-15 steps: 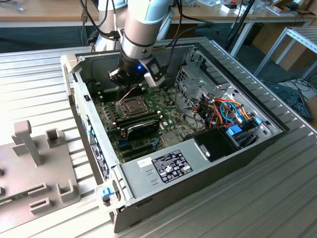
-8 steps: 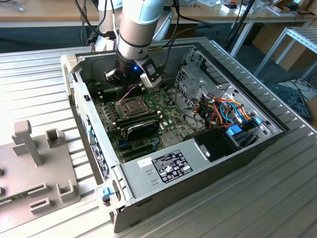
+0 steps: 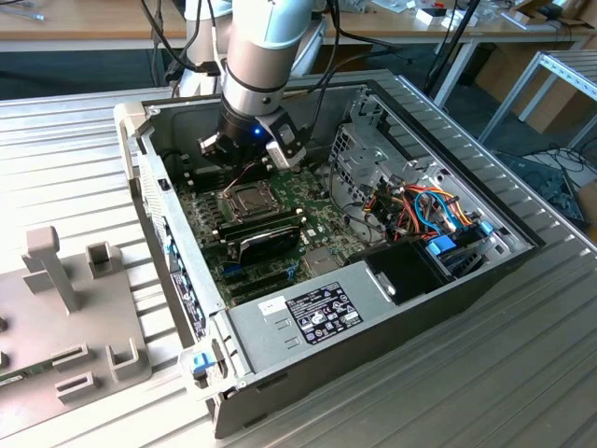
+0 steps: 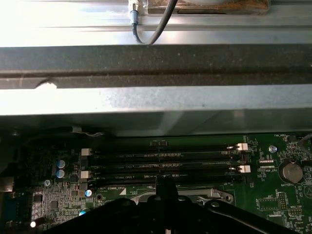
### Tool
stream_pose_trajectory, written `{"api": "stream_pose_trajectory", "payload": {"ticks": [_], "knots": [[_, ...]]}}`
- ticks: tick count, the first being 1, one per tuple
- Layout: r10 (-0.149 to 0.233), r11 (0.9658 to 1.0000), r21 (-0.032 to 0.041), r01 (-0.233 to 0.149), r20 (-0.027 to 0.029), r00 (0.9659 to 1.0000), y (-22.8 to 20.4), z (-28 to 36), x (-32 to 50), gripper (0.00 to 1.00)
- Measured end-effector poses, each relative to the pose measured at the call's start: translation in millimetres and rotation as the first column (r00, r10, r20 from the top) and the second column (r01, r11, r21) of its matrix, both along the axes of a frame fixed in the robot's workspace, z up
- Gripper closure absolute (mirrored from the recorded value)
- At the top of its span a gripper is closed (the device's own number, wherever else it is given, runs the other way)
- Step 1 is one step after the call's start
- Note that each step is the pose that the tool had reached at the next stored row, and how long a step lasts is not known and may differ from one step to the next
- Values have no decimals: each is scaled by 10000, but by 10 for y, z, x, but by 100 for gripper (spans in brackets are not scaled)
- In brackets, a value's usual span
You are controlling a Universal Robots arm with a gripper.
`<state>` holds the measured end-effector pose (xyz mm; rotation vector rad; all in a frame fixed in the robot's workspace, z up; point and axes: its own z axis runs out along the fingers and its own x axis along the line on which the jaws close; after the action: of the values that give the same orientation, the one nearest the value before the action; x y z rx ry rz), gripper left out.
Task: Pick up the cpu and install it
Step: 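Install the first cpu locking lever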
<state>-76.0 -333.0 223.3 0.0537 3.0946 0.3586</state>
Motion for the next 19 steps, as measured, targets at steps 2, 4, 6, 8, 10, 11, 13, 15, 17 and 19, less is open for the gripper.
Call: {"api": "stream_pose_trajectory", "payload": {"ticks": [2,4,6,8,10,11,13,15,17,19], "knots": [[2,10000,0,-2,0,10000,-8,0,0,89],[2,10000,0,-2,0,10000,-32,0,0,89],[1,10000,0,-1,0,10000,-71,0,0,89],[1,10000,1,-1,1,10000,-102,0,0,89],[0,10000,0,0,-1,10000,-136,0,0,89],[1,10000,0,-1,0,10000,-151,0,0,89],[1,10000,0,-1,0,10000,-183,0,0,89],[1,10000,-2,-1,0,10000,-212,0,0,89],[1,10000,-7,-1,0,10000,-242,0,0,89],[1,10000,-15,-1,-1,10000,-271,0,0,89]]}}
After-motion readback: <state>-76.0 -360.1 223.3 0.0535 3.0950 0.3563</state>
